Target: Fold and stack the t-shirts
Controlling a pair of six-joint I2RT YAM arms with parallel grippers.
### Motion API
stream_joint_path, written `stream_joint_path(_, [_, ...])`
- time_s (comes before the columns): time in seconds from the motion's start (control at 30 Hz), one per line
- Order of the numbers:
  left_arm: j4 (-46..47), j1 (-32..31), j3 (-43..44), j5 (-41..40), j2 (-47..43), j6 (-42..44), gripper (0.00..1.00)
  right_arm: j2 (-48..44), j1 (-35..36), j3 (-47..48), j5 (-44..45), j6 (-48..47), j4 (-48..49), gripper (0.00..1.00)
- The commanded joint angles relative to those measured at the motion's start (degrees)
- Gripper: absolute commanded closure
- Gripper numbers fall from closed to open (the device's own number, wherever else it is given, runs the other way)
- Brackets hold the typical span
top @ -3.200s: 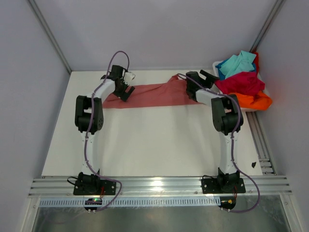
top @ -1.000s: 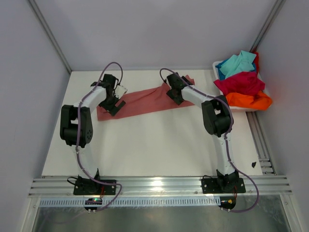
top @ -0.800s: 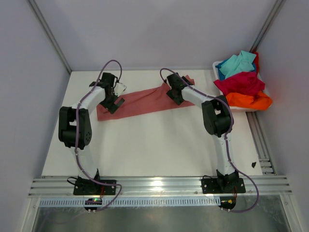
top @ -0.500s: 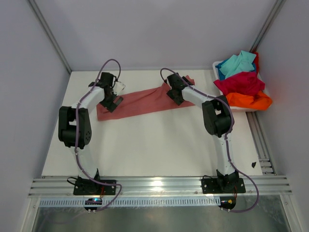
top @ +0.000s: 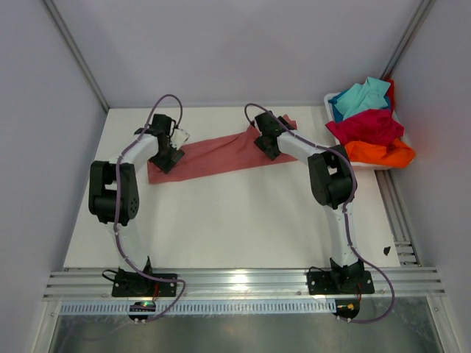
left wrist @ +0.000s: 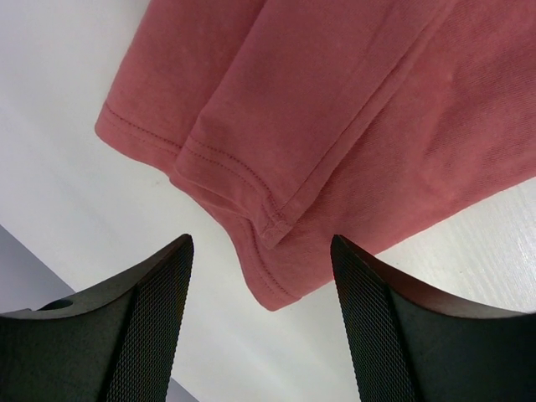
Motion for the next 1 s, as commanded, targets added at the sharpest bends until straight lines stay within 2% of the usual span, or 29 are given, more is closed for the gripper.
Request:
stream_joint_path(0.0, [0.55, 0.32, -0.67, 2.38, -0.28, -0.14, 0.31, -0.98, -0.38, -1.97, -1.78, 1.54, -3.53, 0.02])
stream_joint_path(0.27, [0.99, 0.5, -0.76, 4.22, 0.68, 0.56, 0.31, -0.98, -0.3, -2.06, -1.96, 1.81, -3.53, 0.02])
stream_joint_path(0.67, [2.48, 0.94, 1.17, 4.58, 4.2, 0.56, 0.37, -0.8, -0.3, -1.89, -1.87, 1.98, -3.88, 0.02])
stream_joint_path(0.97, [0.91, 2.61, 3.28, 5.98, 3.06, 0.65, 0.39, -0.81, -0.3, -1.8, -2.05, 2.07, -4.06, 0.02])
